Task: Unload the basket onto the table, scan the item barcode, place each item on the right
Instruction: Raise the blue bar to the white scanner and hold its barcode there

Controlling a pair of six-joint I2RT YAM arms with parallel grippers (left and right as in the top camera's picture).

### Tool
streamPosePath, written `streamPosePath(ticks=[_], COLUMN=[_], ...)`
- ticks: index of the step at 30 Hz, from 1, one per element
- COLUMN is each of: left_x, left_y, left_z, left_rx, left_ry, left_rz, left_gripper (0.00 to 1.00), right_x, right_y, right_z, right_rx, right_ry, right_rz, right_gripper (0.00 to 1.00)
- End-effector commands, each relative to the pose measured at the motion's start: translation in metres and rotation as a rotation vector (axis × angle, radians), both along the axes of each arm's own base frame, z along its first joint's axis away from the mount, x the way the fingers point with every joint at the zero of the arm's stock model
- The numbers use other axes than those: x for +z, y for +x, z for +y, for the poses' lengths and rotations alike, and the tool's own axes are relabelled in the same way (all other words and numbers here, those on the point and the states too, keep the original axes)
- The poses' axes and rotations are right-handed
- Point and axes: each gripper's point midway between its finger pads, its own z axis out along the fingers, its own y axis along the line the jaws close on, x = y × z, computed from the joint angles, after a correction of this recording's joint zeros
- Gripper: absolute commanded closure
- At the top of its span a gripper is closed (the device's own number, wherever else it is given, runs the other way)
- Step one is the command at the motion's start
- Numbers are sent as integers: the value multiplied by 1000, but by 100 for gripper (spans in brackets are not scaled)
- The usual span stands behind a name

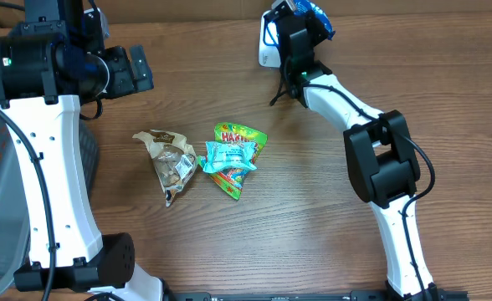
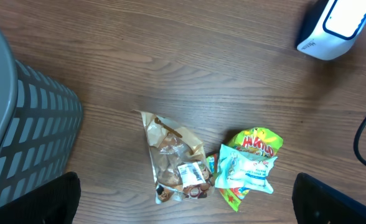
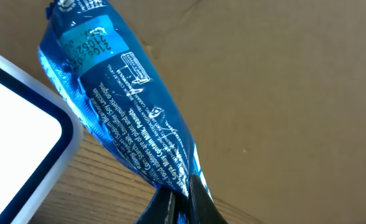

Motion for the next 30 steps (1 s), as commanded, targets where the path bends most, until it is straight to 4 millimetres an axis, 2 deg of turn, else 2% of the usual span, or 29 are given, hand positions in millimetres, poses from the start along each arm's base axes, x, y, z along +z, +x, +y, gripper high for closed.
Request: streamPosePath(ticks=[1,6,14,21,30], left_x=[6,6,6,6,6], left_y=[-3,-3,-3,-3,-3], left_z=[-3,-3,-3,-3,-4], left_rx=[6,6,6,6,6], left_ry=[-17,-17,-17,-17,-17], left_rz=[-18,-18,-17,-17,-17], left_gripper=[0,0,0,0,0], right_x=[17,19,19,19,6], right_y=[-4,-10,-16,-18,-27], right_z=[-8,-10,11,17,29], right_rx=[-91,-142,-114,-106,-72], right_ry=[0,-20,-20,-25,-90], right_rz=[-52,-60,-61,-59,22], right_gripper=[96,96,96,96,96])
